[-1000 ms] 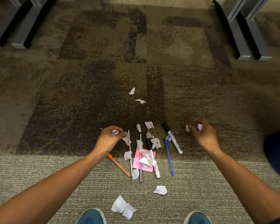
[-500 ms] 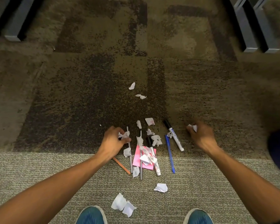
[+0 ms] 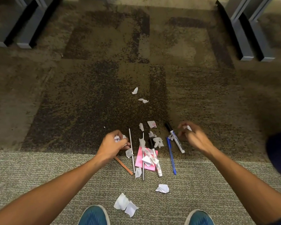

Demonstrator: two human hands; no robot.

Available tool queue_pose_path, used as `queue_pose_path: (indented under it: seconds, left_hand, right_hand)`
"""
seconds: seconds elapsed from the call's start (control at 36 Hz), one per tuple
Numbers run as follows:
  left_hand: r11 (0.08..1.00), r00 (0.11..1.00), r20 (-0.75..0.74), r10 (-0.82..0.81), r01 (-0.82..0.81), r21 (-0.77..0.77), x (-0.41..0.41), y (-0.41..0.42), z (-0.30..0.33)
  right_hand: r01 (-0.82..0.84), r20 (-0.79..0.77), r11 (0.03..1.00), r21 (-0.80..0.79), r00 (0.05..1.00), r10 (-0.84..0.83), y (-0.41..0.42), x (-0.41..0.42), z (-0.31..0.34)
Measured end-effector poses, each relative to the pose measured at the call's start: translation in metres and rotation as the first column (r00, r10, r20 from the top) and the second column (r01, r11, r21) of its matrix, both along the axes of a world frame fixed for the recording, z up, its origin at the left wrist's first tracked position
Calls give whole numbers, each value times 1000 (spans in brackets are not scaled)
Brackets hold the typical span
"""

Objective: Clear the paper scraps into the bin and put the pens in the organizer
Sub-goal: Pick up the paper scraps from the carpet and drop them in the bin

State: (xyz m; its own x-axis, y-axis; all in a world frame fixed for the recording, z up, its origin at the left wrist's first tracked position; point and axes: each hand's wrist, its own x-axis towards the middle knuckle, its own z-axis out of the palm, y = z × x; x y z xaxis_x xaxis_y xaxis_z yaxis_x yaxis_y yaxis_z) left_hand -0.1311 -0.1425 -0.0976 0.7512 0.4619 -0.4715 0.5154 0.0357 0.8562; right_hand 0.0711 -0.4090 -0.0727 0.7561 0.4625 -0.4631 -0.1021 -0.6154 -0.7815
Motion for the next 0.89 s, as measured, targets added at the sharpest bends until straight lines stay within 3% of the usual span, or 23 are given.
queue_pose_path:
  seconds: [0.06, 0.11, 0.25, 0.5, 0.58, 0.75, 0.89]
  left_hand:
    - [999, 998, 64, 6, -3, -45, -1, -1, 4]
    - [1000, 996, 91, -6, 7, -11, -2, -1, 8]
    - [990, 997, -15, -78, 79, 119, -1, -1, 9]
    - [967, 994, -68, -82, 95, 235, -10, 5, 7]
    - [914, 971, -148, -190, 230, 335, -12, 6, 1]
    - [767, 897, -225, -381, 442, 465, -14, -1, -10]
    - [666, 856, -279, -436, 515, 540, -15, -9, -18]
  right_hand:
    - [-40, -58, 999, 34, 997, 42, 8, -3, 6]
    - [-145, 34, 988, -50, 989, 147, 17, -5, 10]
    - [-282, 141, 948, -147, 943, 302, 46, 0, 28]
    - [-305, 213, 938, -163, 918, 336, 80, 7, 12]
    - [-374, 210, 904, -210, 885, 415, 86, 6, -3]
    - [-440, 359, 844, -306, 768, 531, 97, 2, -20]
    - [-491, 352, 779, -390, 703, 618, 104, -1, -28]
